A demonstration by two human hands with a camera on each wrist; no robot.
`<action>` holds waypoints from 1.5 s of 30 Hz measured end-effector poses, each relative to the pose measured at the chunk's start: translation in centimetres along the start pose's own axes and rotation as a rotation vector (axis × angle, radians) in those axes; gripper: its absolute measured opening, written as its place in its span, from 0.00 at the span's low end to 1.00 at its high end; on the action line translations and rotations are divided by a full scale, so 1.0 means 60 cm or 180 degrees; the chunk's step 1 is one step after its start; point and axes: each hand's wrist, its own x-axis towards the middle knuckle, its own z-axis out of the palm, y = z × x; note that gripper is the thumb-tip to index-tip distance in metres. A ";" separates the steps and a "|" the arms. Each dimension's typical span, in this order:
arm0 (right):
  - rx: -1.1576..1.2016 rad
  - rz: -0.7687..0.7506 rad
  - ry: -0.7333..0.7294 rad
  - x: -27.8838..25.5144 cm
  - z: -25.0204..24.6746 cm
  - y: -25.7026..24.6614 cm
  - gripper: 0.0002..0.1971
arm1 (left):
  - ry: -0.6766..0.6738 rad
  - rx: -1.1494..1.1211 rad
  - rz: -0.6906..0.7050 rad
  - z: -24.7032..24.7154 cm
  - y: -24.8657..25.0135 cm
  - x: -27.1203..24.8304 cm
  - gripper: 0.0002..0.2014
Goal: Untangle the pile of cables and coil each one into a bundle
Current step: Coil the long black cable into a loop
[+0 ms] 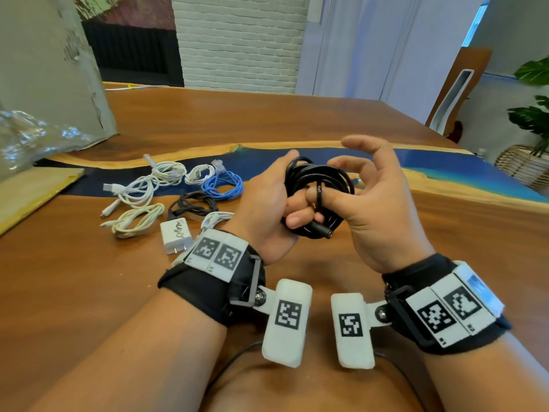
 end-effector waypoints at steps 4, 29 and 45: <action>0.0947 0.0405 -0.0279 0.001 0.001 0.028 0.29 | 0.0080 0.0261 0.0247 0.003 0.001 0.004 0.28; -0.0326 0.0546 -0.1075 0.005 -0.039 -0.007 0.12 | 0.0713 0.1182 0.0554 -0.017 -0.008 0.012 0.25; 0.0203 0.0564 -0.0428 -0.007 -0.056 -0.061 0.14 | 0.0808 0.1465 0.0744 -0.012 0.000 0.005 0.15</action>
